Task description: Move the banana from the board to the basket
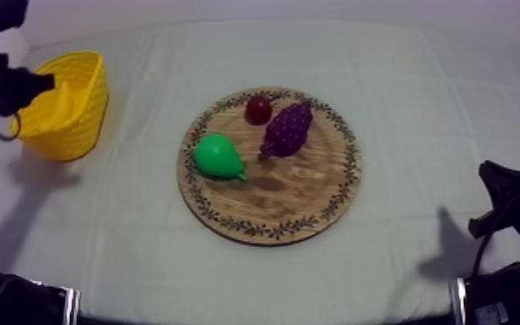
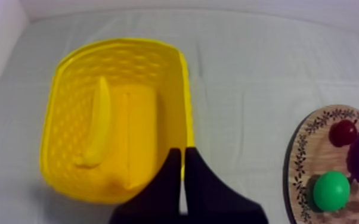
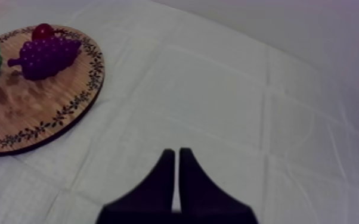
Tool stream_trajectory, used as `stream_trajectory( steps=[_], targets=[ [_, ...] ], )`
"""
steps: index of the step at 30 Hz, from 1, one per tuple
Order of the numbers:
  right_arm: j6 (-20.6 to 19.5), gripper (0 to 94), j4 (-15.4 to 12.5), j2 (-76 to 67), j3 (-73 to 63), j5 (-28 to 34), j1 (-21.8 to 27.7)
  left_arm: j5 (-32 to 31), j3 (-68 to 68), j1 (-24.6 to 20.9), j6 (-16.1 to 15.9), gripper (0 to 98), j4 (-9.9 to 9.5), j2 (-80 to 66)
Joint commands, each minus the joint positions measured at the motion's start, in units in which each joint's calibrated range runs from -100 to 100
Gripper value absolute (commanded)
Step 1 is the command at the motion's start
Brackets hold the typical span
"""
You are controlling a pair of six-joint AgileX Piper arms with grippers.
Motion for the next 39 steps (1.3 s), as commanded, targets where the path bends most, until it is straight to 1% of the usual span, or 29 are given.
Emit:
stream_trajectory(
  steps=[1,3,5,9,12,14,18,20,23,26,28,30,35,37,39],
  targets=[
    [0.0,0.5,-0.03,-0.04,-0.03,0.03,0.01,-0.15,9.52,0.04,0.05,0.1,0.24,-17.67],
    [0.0,0.5,-0.03,-0.04,-0.03,0.03,0.01,-0.12,13.75,0.16,-0.06,0.1,0.63,-22.62],
    [0.0,0.5,-0.03,-0.04,-0.03,0.03,0.01,-0.02,17.93,0.96,-0.87,0.1,0.88,-27.38],
    [0.0,0.5,-0.03,-0.04,-0.03,0.03,0.01,0.53,25.05,3.38,-2.87,0.1,0.58,-36.92],
    [0.02,0.5,-0.03,-0.04,-0.03,0.03,0.01,2.18,29.15,3.41,-2.96,0.1,0.2,-44.51],
    [0.01,0.5,-0.03,-0.04,-0.03,0.03,0.01,3.29,31.49,2.88,-3.2,0.1,0.3,-49.23],
    [0.0,0.5,-0.03,-0.04,-0.03,0.03,0.01,4.41,36.13,2.03,-3.97,0.1,1.38,-56.32],
    [0.0,0.5,-0.03,-0.04,-0.03,0.03,0.01,5.08,37.76,1.83,-5.36,0.1,2.74,-58.8],
    [0.0,0.5,-0.03,-0.04,-0.03,0.03,0.01,6.14,38.69,1.06,-6.69,0.1,4.1,-60.65],
    [0.0,0.5,-0.03,-0.04,-0.03,0.03,0.01,6.57,39.01,0.27,-6.98,0.1,4.83,-61.29],
    [0.0,0.5,-0.03,-0.04,-0.03,0.03,0.01,6.68,39.1,0.11,-6.54,0.1,5.02,-61.45],
    [0.0,0.5,-0.03,-0.04,-0.03,0.03,0.01,6.73,39.14,0.08,-5.34,0.1,5.12,-61.54],
    [0.0,0.5,-0.03,-0.04,-0.03,0.03,0.01,6.76,39.17,0.08,1.81,0.1,5.2,-61.6],
    [0.03,0.5,-0.03,-0.04,-0.03,0.03,0.01,6.73,39.18,0.08,3.62,0.1,5.2,-61.61],
    [0.01,0.5,-0.03,-0.04,-0.03,0.03,0.01,6.72,39.18,0.08,4.24,0.1,5.21,-61.61]
  ],
)
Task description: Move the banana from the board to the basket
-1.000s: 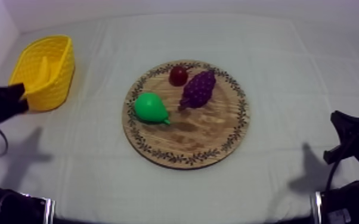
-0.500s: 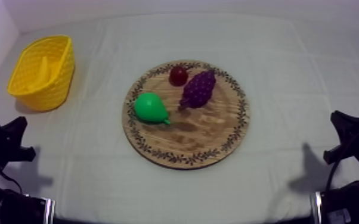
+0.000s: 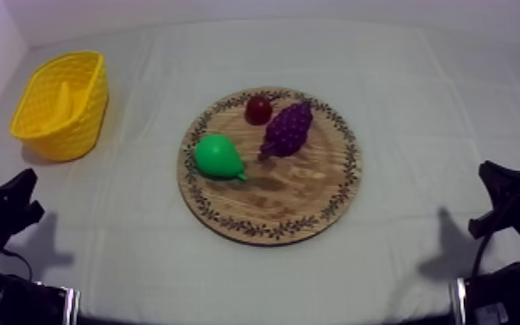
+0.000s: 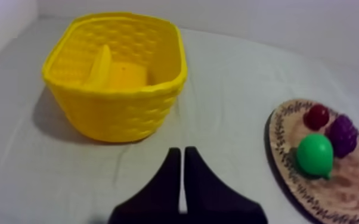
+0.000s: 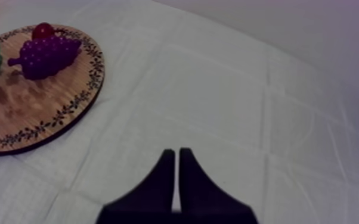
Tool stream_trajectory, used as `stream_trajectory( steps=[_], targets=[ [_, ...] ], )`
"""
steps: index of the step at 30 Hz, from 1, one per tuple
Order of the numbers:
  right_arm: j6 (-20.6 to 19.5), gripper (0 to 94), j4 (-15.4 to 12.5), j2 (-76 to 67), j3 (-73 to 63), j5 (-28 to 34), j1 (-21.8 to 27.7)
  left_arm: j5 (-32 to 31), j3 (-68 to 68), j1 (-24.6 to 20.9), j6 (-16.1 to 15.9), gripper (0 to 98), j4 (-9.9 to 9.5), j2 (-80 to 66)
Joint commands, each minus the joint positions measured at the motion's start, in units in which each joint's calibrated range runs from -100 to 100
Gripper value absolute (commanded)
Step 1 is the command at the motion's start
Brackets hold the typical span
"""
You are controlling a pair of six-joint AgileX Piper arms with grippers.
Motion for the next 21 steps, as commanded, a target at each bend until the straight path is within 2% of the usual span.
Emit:
stream_trajectory(
  steps=[1,21],
  targets=[
    [0.01,0.5,-0.03,-0.04,-0.03,-0.1,0.01,-0.02,0.03,0.01,2.14,0.1,0.01,0.0],
    [0.04,0.5,-0.03,-0.04,-0.03,-0.1,0.01,-0.03,0.03,0.01,1.51,0.1,0.01,0.0]
  ],
)
